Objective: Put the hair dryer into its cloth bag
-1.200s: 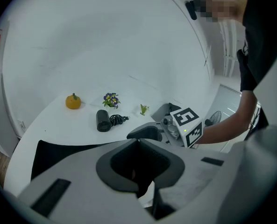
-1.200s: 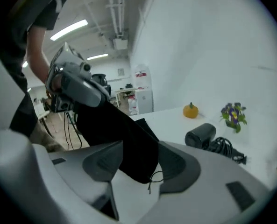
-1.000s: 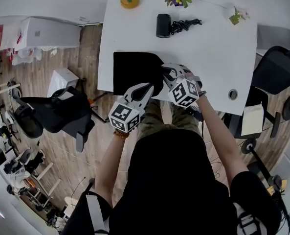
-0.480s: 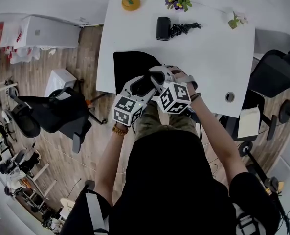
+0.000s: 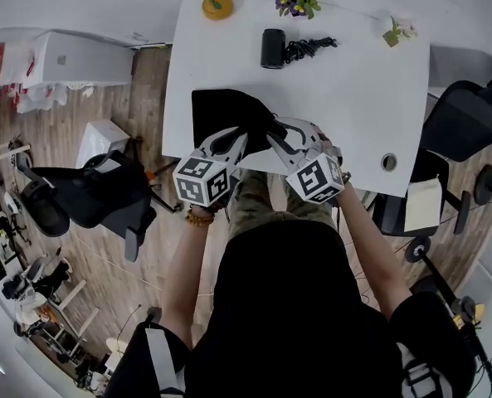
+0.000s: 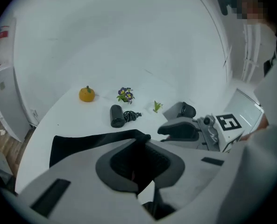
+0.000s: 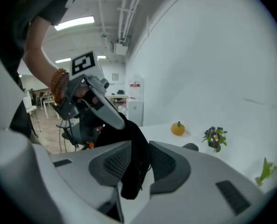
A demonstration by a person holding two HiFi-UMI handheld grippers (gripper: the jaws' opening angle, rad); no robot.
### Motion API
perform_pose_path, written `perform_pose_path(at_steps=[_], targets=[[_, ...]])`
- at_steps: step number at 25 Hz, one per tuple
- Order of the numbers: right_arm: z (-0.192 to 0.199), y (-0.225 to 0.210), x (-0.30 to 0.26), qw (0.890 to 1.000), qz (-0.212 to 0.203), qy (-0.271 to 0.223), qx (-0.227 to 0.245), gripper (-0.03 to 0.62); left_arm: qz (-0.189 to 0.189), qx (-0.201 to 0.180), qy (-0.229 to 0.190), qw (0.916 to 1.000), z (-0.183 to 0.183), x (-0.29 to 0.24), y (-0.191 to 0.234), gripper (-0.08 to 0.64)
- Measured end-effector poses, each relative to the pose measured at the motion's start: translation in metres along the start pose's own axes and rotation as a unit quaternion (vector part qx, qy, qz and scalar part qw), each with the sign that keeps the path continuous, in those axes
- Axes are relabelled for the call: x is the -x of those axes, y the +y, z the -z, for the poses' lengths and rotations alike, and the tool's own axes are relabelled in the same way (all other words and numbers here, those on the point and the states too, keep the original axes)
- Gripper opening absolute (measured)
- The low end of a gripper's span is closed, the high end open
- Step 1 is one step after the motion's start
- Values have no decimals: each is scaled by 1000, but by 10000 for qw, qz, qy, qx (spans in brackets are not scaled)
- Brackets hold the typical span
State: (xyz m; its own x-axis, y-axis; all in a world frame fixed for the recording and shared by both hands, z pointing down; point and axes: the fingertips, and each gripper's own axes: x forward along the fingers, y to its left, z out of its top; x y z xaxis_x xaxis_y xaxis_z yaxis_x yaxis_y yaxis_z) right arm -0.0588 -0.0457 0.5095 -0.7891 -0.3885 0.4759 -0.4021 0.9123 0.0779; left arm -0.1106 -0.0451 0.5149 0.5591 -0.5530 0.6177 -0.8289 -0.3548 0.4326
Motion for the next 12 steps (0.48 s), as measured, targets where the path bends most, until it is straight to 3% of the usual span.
perform_pose_path(at_steps=[4, 6, 8, 10, 12], targets=[[7, 27, 20, 9977, -479, -339, -344, 126, 22, 133, -17, 9999, -3, 6, 0, 40], [10, 44, 9, 9967, -779, -164, -141, 133, 88, 115, 33, 9999, -2, 6, -6, 40], [16, 51, -5, 9965, -818, 64, 148, 132, 138, 92, 114, 9998, 1, 3, -12, 40], [19, 59, -13, 9945, -941, 212, 418, 52, 43, 109, 223, 9997, 5, 0, -10, 40], [16, 74, -11, 9892, -1243, 237, 739, 41, -195, 230, 305, 9991, 6, -3, 1, 42]])
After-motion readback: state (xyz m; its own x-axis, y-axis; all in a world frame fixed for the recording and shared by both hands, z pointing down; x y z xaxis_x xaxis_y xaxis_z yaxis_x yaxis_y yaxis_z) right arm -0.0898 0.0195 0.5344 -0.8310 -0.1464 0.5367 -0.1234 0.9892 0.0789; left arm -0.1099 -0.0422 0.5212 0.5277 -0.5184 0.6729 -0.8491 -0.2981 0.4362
